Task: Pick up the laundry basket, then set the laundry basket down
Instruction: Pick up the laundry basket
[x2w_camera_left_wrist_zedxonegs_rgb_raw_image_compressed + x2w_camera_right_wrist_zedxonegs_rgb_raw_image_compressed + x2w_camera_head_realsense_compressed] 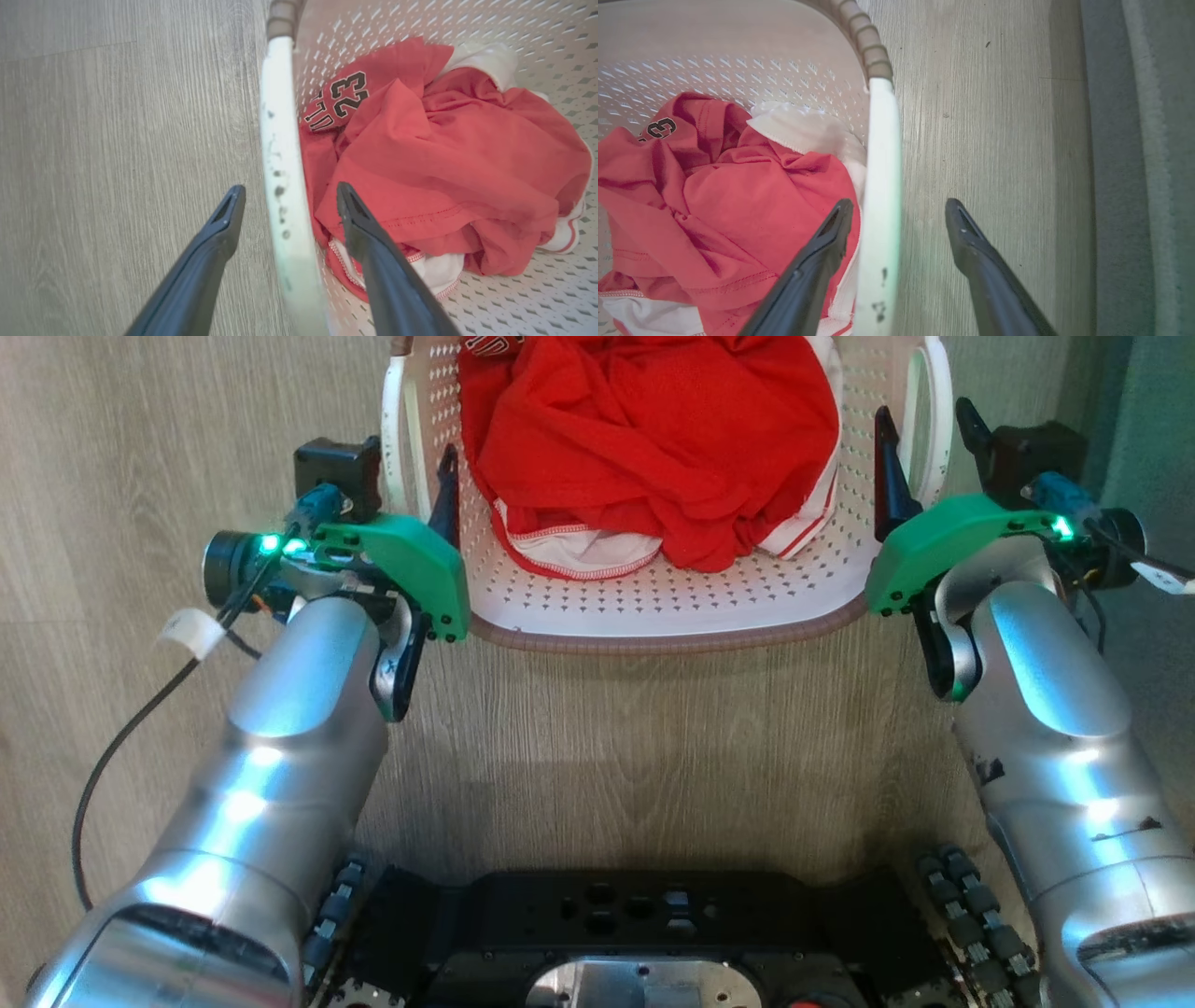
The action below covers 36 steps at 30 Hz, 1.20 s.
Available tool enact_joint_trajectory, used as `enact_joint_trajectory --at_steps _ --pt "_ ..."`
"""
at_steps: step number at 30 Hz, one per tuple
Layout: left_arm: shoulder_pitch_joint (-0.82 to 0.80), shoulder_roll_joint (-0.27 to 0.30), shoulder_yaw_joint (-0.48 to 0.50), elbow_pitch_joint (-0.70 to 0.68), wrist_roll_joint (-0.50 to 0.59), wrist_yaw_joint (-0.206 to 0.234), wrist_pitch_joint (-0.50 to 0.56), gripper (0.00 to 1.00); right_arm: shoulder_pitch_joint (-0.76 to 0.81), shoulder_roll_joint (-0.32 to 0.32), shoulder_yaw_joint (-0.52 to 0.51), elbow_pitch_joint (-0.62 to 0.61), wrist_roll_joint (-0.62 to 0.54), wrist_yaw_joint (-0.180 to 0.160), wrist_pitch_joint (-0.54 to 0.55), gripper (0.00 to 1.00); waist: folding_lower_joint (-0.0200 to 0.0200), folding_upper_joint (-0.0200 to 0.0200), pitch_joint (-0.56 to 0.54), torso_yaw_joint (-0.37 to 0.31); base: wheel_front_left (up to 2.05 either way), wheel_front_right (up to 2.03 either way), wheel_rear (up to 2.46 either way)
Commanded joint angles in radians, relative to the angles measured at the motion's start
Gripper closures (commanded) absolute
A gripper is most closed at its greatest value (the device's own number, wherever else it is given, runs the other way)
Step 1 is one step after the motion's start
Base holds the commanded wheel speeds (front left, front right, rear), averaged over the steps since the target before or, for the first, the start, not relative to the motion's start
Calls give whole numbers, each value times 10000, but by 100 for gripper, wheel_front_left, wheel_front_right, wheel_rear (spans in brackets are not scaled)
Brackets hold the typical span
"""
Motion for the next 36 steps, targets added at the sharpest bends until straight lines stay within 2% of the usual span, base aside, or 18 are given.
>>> enact_joint_trajectory --at_steps 1,3,7,8,9,10,11,12,13,15,26,36 --pt "169 224 52 13 -84 86 -51 0 317 149 257 -25 96 14 -134 0 0 0 53 11 0 0 0" --pt "100 224 -48 51 -135 107 -51 0 236 149 289 48 140 14 -134 0 0 0 96 24 0 0 0" --pt "15 224 -225 55 -217 139 -51 0 130 149 365 166 217 14 -134 25 0 0 138 53 0 0 0" --pt "1 224 -268 60 -233 147 -51 0 112 149 396 203 246 14 -134 38 0 0 144 60 0 0 0" --pt "1 224 -268 60 -233 147 -51 0 112 149 396 203 246 14 -134 38 0 0 144 60 0 0 0" --pt "-13 224 -309 72 -251 153 -51 14 91 149 426 241 276 14 -134 52 0 0 153 63 0 0 0" --pt "-30 224 -360 97 -260 156 -51 39 66 149 449 269 300 14 -134 58 0 0 163 66 0 0 0" --pt "-49 224 -407 124 -274 159 -51 87 42 149 466 293 317 14 -134 66 0 0 168 69 0 0 0" --pt "-64 224 -444 144 -294 162 -51 100 22 149 485 318 334 14 -134 75 0 0 172 70 0 0 0" --pt "-82 224 -514 173 -331 170 -51 100 -11 149 528 375 369 14 -134 100 0 0 165 77 0 0 0" --pt "101 223 -786 341 -475 214 -51 100 -19 149 758 943 712 14 -134 100 0 0 -255 79 0 0 0" --pt "853 223 -1238 1006 -927 111 -51 100 178 149 1168 2206 1432 14 -134 100 0 0 -1645 -21 0 0 0"
